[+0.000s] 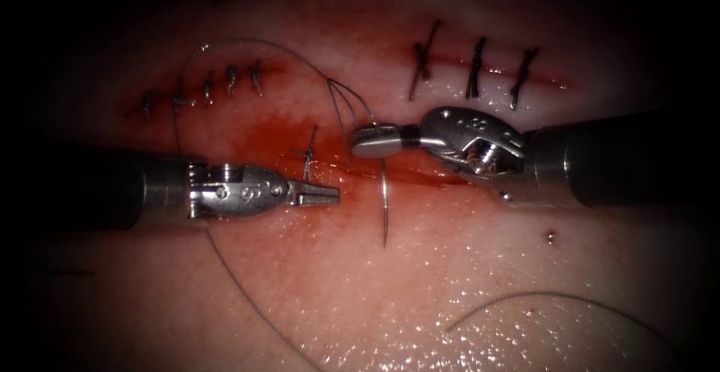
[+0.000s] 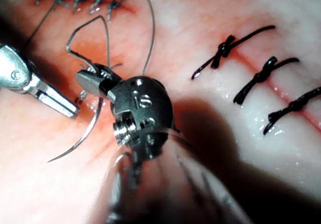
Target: Wound Closure
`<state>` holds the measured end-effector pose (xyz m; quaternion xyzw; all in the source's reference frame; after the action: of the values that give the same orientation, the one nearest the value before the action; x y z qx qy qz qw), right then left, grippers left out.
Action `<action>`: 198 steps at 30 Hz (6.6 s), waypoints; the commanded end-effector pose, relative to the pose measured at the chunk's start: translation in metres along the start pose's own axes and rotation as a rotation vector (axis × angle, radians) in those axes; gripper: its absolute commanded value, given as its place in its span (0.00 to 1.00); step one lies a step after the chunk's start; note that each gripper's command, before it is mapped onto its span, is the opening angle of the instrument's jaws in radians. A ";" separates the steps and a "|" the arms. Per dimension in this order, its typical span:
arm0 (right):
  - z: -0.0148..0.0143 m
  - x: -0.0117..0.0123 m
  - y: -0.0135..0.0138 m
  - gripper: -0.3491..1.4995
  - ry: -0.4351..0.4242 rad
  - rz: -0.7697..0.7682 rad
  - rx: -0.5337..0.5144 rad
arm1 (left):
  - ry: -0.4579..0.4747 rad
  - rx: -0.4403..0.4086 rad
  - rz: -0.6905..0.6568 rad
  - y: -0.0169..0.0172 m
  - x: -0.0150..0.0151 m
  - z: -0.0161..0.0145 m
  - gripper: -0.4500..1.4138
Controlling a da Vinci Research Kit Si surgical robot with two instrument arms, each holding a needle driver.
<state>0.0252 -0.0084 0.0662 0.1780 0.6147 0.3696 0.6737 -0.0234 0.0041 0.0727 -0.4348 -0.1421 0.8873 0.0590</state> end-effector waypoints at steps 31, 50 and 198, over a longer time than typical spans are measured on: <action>0.0037 -0.0009 -0.0002 0.00 0.175 -0.572 -0.086 | -0.599 -0.109 0.005 -0.0044 -0.0046 0.0058 0.00; 0.0042 -0.0033 0.0009 0.00 0.148 -0.820 -0.134 | -0.613 -0.179 -0.024 -0.0030 -0.0042 0.0053 0.42; 0.0009 -0.0095 -0.0003 0.92 0.038 0.538 -0.153 | -0.047 0.119 0.422 0.0051 -0.0014 -0.0012 0.33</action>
<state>0.0261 -0.0148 0.0721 0.2742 0.5292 0.5834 0.5517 -0.0210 -0.0001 0.0709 -0.4335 0.0084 0.8936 -0.1159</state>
